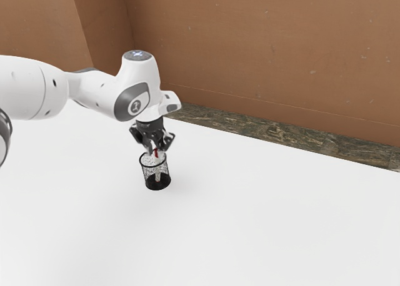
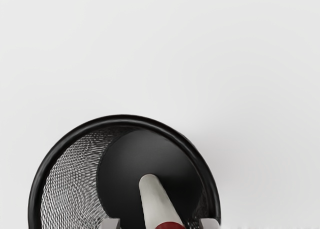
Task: Take the marker out of the pen holder and place it to the left of the pen holder.
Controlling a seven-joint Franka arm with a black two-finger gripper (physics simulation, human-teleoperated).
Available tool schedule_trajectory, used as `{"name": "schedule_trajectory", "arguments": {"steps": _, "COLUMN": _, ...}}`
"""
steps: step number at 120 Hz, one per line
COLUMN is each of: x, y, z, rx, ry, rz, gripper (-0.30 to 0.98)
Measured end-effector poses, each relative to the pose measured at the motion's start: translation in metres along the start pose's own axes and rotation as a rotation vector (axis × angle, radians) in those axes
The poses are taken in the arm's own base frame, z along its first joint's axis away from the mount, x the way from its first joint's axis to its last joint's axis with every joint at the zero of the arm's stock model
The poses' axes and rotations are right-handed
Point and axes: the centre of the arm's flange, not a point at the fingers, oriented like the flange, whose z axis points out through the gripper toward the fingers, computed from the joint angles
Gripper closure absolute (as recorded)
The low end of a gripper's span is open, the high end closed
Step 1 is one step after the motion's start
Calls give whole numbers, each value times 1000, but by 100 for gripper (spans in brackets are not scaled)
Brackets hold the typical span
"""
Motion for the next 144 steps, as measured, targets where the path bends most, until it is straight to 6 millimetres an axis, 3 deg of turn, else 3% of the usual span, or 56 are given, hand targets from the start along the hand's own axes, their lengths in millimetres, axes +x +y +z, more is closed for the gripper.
{"name": "schedule_trajectory", "arguments": {"steps": 17, "x": -3, "y": -3, "z": -7, "rx": 0, "ry": 6, "rz": -1, "gripper": 69}}
{"name": "schedule_trajectory", "arguments": {"steps": 33, "x": -8, "y": -19, "z": -19, "rx": 10, "ry": 17, "rz": -25, "gripper": 74}}
{"name": "schedule_trajectory", "arguments": {"steps": 38, "x": -10, "y": -26, "z": -37, "rx": 9, "ry": 39, "rz": -35, "gripper": 75}}
{"name": "schedule_trajectory", "arguments": {"steps": 60, "x": -17, "y": -45, "z": -149, "rx": 35, "ry": 168, "rz": -46, "gripper": 77}}
{"name": "schedule_trajectory", "arguments": {"steps": 67, "x": -7, "y": -58, "z": -164, "rx": 63, "ry": 163, "rz": -68, "gripper": 77}}
{"name": "schedule_trajectory", "arguments": {"steps": 75, "x": 5, "y": -100, "z": -144, "rx": 106, "ry": 79, "rz": -135, "gripper": 77}}
{"name": "schedule_trajectory", "arguments": {"steps": 81, "x": 19, "y": -137, "z": -111, "rx": 125, "ry": -17, "rz": -194, "gripper": 77}}
{"name": "schedule_trajectory", "arguments": {"steps": 86, "x": 26, "y": -150, "z": -85, "rx": 131, "ry": -99, "rz": -212, "gripper": 77}}
{"name": "schedule_trajectory", "arguments": {"steps": 109, "x": 61, "y": -167, "z": -2, "rx": 129, "ry": -364, "rz": -184, "gripper": 77}}
{"name": "schedule_trajectory", "arguments": {"steps": 118, "x": 73, "y": -164, "z": 13, "rx": 116, "ry": -396, "rz": -148, "gripper": 77}}
{"name": "schedule_trajectory", "arguments": {"steps": 129, "x": 73, "y": -166, "z": 27, "rx": 88, "ry": -435, "rz": -113, "gripper": 77}}
{"name": "schedule_trajectory", "arguments": {"steps": 144, "x": 71, "y": -162, "z": 24, "rx": 55, "ry": -441, "rz": -63, "gripper": 48}}
